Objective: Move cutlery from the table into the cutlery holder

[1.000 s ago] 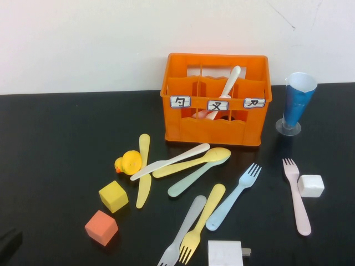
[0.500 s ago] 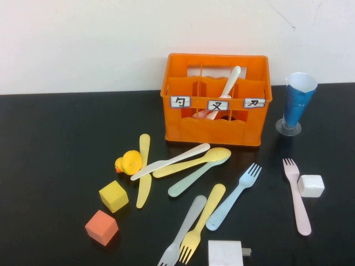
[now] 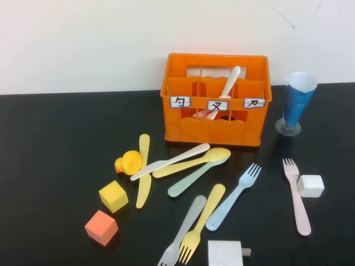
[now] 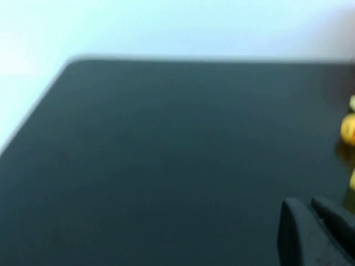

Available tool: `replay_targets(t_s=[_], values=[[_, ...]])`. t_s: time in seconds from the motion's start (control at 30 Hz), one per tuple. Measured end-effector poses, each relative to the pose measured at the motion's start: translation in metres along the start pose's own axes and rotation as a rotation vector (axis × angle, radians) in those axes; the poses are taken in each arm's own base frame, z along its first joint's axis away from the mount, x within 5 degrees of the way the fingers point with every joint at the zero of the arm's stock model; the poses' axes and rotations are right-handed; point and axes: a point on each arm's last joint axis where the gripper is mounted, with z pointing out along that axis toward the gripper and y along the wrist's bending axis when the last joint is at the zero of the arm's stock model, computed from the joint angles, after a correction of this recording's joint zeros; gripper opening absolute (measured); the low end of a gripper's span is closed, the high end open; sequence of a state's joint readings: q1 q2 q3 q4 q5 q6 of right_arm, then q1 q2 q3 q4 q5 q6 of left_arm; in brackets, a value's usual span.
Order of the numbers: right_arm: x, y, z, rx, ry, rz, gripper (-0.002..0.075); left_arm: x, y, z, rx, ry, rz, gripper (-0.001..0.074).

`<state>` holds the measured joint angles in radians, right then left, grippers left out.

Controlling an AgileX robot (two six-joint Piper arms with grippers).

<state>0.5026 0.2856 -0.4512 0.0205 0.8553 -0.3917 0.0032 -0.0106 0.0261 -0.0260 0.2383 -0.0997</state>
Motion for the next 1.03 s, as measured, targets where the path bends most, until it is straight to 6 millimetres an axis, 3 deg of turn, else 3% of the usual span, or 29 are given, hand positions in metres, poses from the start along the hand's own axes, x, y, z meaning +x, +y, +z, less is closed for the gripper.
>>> replay_targets(t_s=[0.17,1.03], values=[[0.0001,0.0002,0.0,-0.002,0.001,0.001,-0.0003,0.0075,0.0006,-0.0003,-0.006,0.083,0.006,0.0],[0.0002,0.0004,0.0,-0.005,0.002,0.003,-0.0003,0.0076,0.0005,-0.0005,-0.006,0.089,0.011,0.0]])
